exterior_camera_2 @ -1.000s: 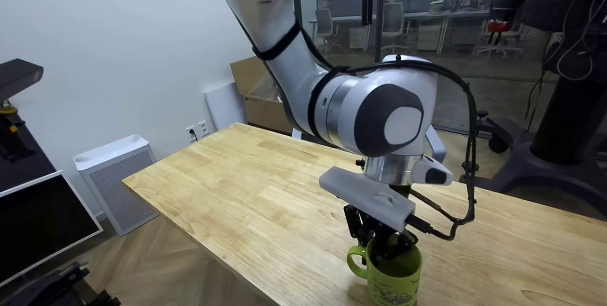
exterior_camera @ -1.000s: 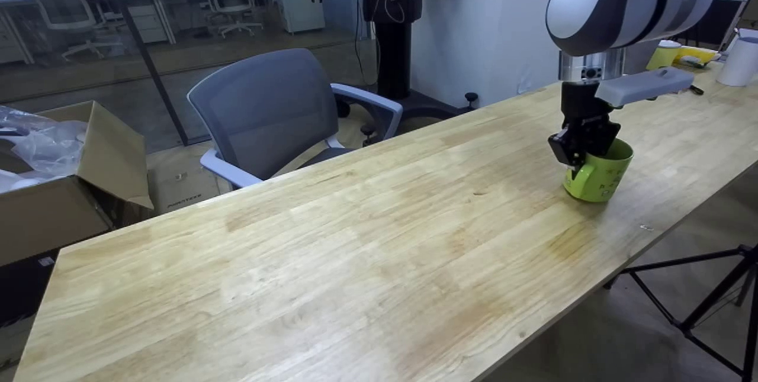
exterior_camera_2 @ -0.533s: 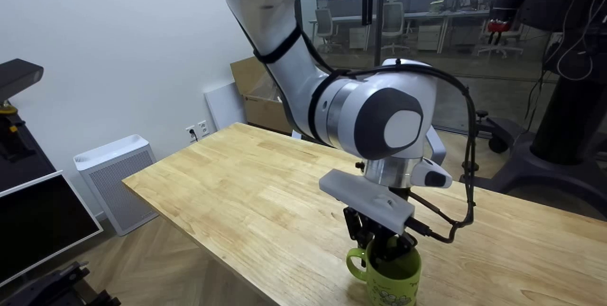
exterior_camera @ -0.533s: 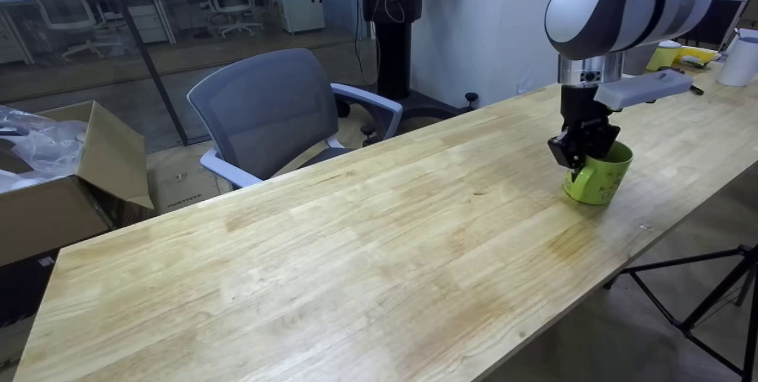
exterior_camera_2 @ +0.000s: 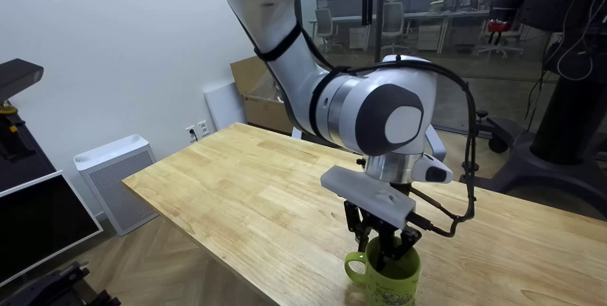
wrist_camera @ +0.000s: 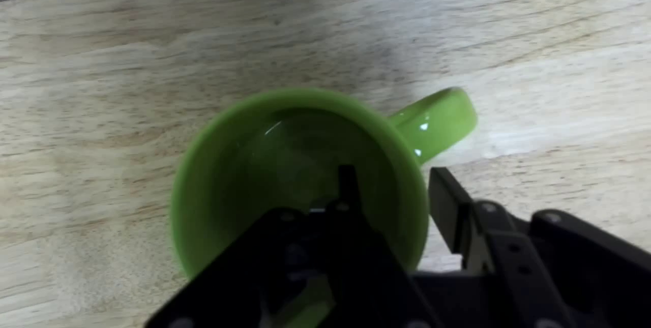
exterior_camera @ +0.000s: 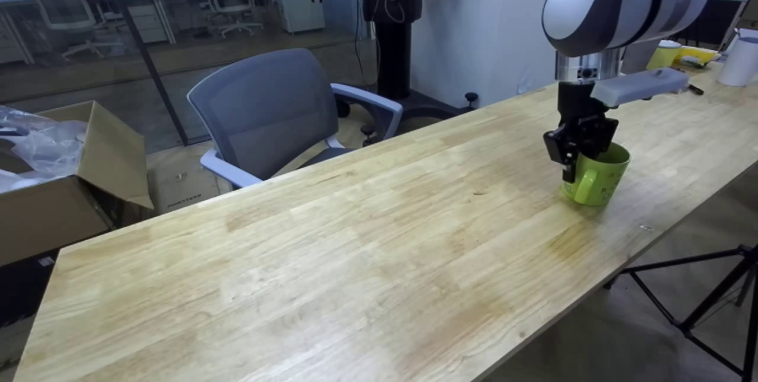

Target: Move the cup to the left then move the cup to the right

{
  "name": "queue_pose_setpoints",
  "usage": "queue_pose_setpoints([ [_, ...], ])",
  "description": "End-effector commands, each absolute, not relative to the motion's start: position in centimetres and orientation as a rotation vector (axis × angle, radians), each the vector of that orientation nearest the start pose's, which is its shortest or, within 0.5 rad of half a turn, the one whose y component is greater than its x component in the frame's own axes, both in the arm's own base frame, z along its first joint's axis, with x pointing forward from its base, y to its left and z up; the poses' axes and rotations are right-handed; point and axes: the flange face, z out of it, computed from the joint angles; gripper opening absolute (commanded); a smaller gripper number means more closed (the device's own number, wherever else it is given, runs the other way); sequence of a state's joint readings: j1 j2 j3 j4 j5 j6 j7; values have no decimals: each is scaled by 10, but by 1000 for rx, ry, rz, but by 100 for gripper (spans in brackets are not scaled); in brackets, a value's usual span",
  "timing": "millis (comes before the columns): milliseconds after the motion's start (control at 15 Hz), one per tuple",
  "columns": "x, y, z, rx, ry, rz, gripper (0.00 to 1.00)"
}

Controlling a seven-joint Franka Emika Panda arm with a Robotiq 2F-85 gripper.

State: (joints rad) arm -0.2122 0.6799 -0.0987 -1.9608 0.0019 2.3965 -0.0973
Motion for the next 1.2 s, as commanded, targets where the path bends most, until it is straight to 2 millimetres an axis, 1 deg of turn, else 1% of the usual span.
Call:
queue_pose_setpoints([
  [0,561,-179,112,-3116,351,393,72],
  [200,565,-177,118,-3125,351,382,92],
  [267,567,-175,124,-3132,351,373,99],
  [400,575,-167,145,-3150,366,369,100],
  [533,585,-156,171,-3162,389,375,100],
  [800,601,-134,236,-3170,388,376,100],
  [933,602,-126,262,-3171,355,413,100],
  [1000,603,-130,238,-3155,331,384,100],
  [1067,603,-127,251,-3155,323,391,100],
  [1133,603,-126,259,-3156,320,391,100],
])
